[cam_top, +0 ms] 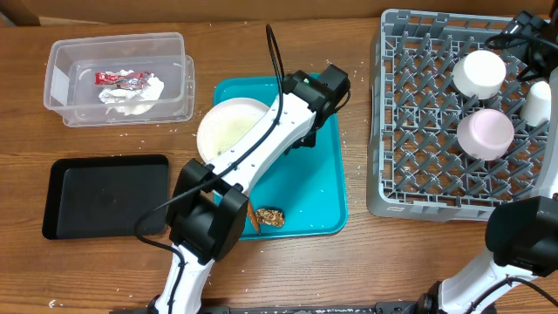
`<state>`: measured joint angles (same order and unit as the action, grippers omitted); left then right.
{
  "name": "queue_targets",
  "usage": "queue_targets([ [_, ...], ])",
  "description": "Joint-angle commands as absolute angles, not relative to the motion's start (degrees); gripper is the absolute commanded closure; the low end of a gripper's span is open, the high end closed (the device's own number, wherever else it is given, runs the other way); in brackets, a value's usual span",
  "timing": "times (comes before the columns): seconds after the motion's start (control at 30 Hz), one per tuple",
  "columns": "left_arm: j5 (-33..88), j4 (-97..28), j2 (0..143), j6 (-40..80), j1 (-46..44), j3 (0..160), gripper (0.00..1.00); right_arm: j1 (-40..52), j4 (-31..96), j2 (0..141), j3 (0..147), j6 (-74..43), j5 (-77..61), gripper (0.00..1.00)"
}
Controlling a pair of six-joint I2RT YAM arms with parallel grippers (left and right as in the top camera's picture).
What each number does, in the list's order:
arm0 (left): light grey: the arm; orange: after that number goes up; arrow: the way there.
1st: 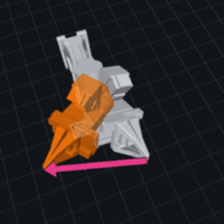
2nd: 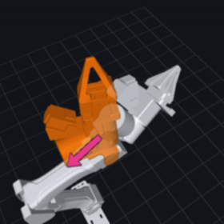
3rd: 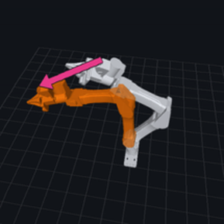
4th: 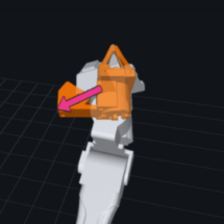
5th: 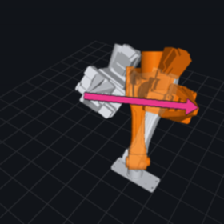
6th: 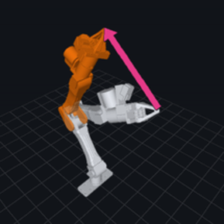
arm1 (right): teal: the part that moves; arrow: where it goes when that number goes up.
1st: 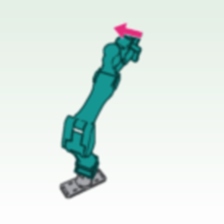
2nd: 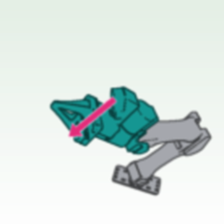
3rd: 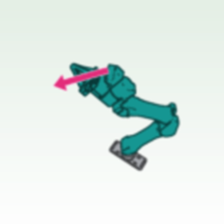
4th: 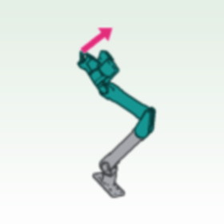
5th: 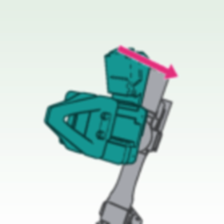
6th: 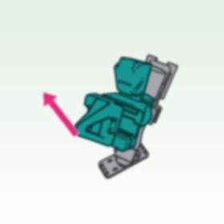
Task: Sort waste into correct bins and load items into the dishwasher
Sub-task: 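Lift the plate with the left gripper and carry it over the black tray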
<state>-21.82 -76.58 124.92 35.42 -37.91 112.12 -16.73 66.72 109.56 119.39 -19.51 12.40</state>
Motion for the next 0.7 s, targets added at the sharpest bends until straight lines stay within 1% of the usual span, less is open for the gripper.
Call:
queue_targets([
  [0.0, -27.05, -80.42, 125.34, 41.76, -38.2, 115.09, 0.96, -16.51, 66.52, 109.47, 119.98, -19.97, 12.82, 0.0],
  [0.13, -27.05, -84.86, 124.95, 44.88, -36.86, 115.42, 0.96, -16.51, 66.52, 109.47, 119.98, -19.97, 12.82, 0.0],
  [0.2, -26.98, -87.02, 124.36, 47.7, -35.07, 115.42, 0.96, -16.51, 66.52, 109.47, 119.98, -19.99, 12.82, 0.0],
  [0.27, -26.22, -88.42, 123.79, 47.81, -32.51, 115.42, 0.96, -16.51, 66.52, 109.47, 119.98, -19.99, 12.82, 0.0],
  [0.57, -17.85, -92.58, 122.08, 48.01, -15.0, 115.42, 0.96, -16.51, 66.52, 109.47, 119.98, -19.97, 12.82, 0.0],
  [0.67, -15.33, -93.03, 121.8, 46.54, -10.44, 115.42, 0.96, -16.51, 66.52, 109.47, 119.98, -19.97, 12.82, 0.0],
])
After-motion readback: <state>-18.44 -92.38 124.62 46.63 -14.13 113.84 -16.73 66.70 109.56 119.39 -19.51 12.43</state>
